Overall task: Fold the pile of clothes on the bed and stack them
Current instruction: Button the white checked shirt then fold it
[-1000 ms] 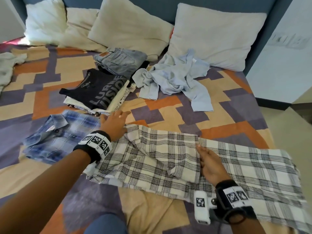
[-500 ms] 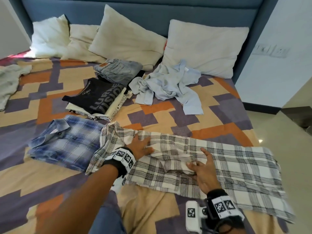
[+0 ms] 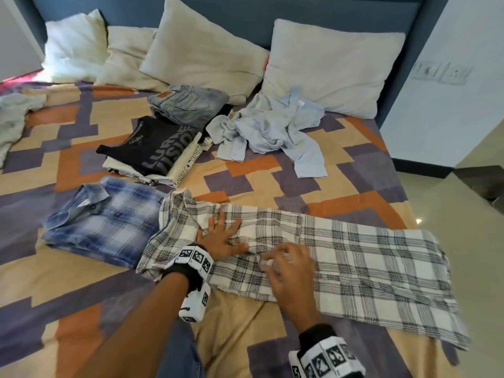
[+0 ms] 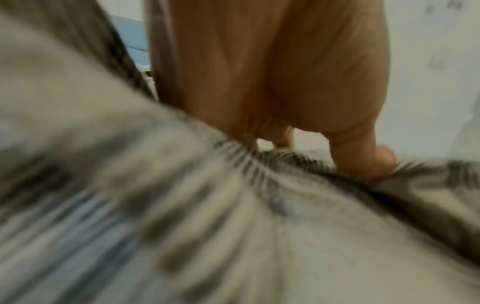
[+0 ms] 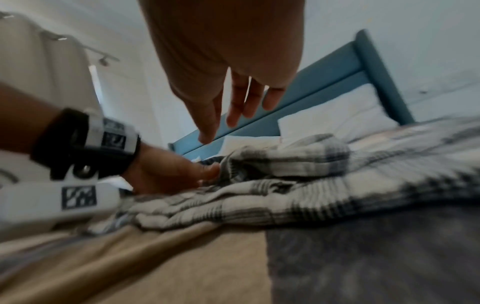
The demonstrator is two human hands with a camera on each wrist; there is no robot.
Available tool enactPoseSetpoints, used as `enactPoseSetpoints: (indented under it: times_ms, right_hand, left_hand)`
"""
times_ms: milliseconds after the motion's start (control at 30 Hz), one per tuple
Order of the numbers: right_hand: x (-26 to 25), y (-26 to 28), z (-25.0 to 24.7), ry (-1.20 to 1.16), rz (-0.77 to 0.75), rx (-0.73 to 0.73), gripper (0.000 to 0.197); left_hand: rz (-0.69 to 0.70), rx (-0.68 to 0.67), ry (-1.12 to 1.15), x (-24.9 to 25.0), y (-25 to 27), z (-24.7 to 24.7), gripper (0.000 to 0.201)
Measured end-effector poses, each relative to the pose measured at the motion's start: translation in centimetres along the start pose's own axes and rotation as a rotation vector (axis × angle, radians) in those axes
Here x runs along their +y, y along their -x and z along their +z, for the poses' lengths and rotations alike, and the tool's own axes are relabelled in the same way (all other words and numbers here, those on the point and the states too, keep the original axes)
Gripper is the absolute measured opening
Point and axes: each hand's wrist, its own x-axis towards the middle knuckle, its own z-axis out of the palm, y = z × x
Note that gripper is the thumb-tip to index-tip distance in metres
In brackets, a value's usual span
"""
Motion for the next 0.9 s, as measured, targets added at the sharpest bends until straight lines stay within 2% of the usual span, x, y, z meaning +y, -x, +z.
enactPoseSetpoints:
  times_ms: [33, 100, 167, 233, 267, 300, 367, 433, 500, 533, 567, 633, 733, 800, 900]
  right_hand:
    - [-0.7, -0.2, 0.6, 0.092, -0.074, -0.077, 0.028]
    - [-1.5, -0.7, 1.8, 0.27, -0.085, -0.247, 0.052]
    - [-1.5, -1.2, 2.6, 0.372, -0.001, -0.354, 0.066]
    - [-1.0, -1.7, 2.9, 0.435, 0.046, -0.359, 0.058]
    - [-0.8, -1.9, 2.8, 0.459, 0.046, -0.348, 0.053]
    - [-0.7, -2.0, 2.6, 0.477, 0.028, -0.333, 0.05]
    - [-0.7, -1.9, 2.0, 0.475, -0.039, -0.301, 0.047]
    - [-0.7, -1.4, 1.5, 0.448, -0.116, -0.285, 0.047]
    - [-0.9, -0.8, 1.1, 0.449, -0.183, -0.3, 0.043]
    - [-0.8, -0.6, 0.9, 0.458, -0.213, -0.318, 0.04]
    - [-0.7, -0.5, 0.8, 0.464, -0.237, -0.339, 0.037]
    - [-0.5, -0.6, 0.5, 0.462, -0.265, -0.361, 0.036]
    - [-0.1, -1.0, -0.1, 0.462, -0.286, -0.393, 0.032]
    - [0.2, -0.9, 0.0, 0.497, -0.316, -0.418, 0.029]
    - [0.5, -0.6, 0.4, 0.555, -0.351, -0.497, 0.025]
  left_hand:
    - [0.008, -0.012, 0.042, 0.0, 0.2, -0.1, 0.107]
    - [0.055, 0.046, 0.298, 0.2, 0.9, -0.4, 0.087]
    - [0.05, 0.297, 0.668, 0.3, 1.2, -0.1, 0.068]
    - [-0.144, 0.634, 0.942, 0.4, 1.3, 0.4, 0.038]
    - [-0.282, 0.735, 1.029, 0.5, 1.2, 0.5, 0.027]
    - [-0.394, 0.77, 1.109, 0.4, 0.9, 0.6, 0.022]
    - [-0.493, 0.737, 1.248, 0.1, 0.1, 0.3, 0.033]
    - [-0.515, 0.665, 1.27, -1.2, -1.7, -0.2, 0.06]
    - [-0.562, 0.609, 1.196, -3.5, -4.9, -0.2, 0.1]
    - [-0.596, 0.585, 1.137, -5.4, -7.2, 0.0, 0.11]
    - [-0.617, 0.574, 1.082, -6.6, -8.6, -0.2, 0.112]
    - [-0.601, 0.543, 1.013, -6.4, -7.7, -2.1, 0.103]
    - [-0.494, 0.589, 0.935, -3.3, -2.9, -4.8, 0.064]
    - [-0.481, 0.65, 0.826, -3.3, -2.0, -5.2, 0.05]
    - [-0.546, 0.806, 0.65, -3.1, -1.2, -5.9, 0.042]
